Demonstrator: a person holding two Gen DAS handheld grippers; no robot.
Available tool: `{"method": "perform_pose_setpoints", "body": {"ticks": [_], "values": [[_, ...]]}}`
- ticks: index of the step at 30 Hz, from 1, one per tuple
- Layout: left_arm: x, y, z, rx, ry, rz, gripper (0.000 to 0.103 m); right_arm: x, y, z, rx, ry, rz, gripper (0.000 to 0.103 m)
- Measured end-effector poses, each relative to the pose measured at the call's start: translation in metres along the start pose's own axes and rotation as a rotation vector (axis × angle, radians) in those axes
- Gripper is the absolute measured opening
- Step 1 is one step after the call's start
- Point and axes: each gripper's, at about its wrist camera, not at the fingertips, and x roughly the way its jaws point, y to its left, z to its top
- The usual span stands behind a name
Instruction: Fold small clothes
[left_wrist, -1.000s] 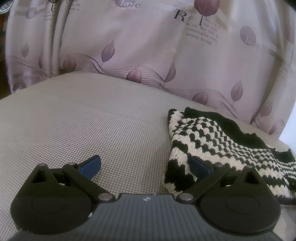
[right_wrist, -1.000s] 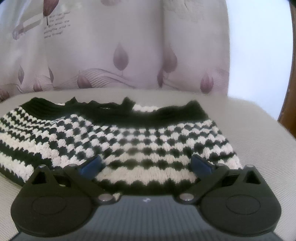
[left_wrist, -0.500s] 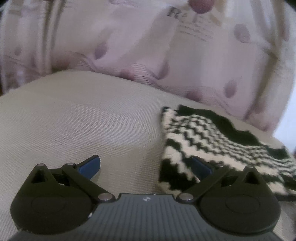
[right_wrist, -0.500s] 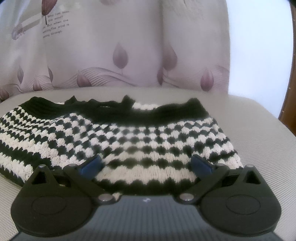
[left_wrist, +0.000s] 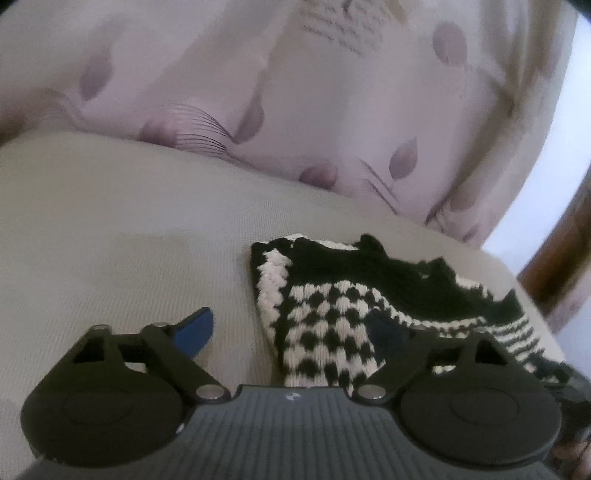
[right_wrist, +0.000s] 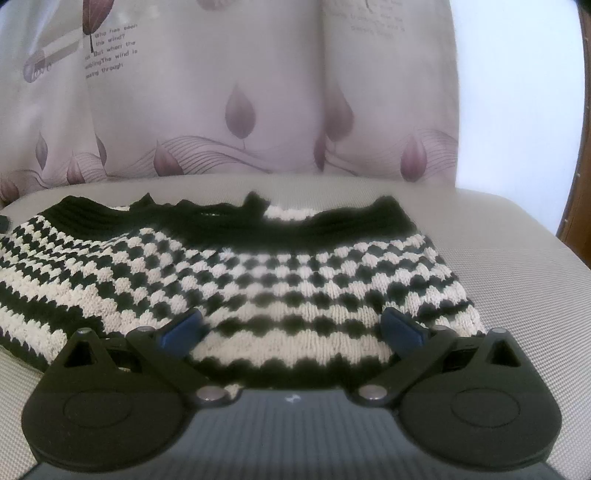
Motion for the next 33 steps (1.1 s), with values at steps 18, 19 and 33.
{"method": "perform_pose_setpoints", "body": {"ticks": [18,19,33], "values": [[0.029,0.015,0.025,-0.088,-0.005,0.049,0.013,-0.001,0.001,0.000,0.006,-0.009,0.001,0.103],[0.027,0.015,0.024,-0.096,-0.016,0.049,0.009,-0.001,0.001,0.000,0.006,-0.009,0.001,0.103],[0.042,0.019,0.033,-0.092,0.082,-0.018,0.087,-0.002,0.000,0.000,0.012,-0.013,0.004,0.103]]}}
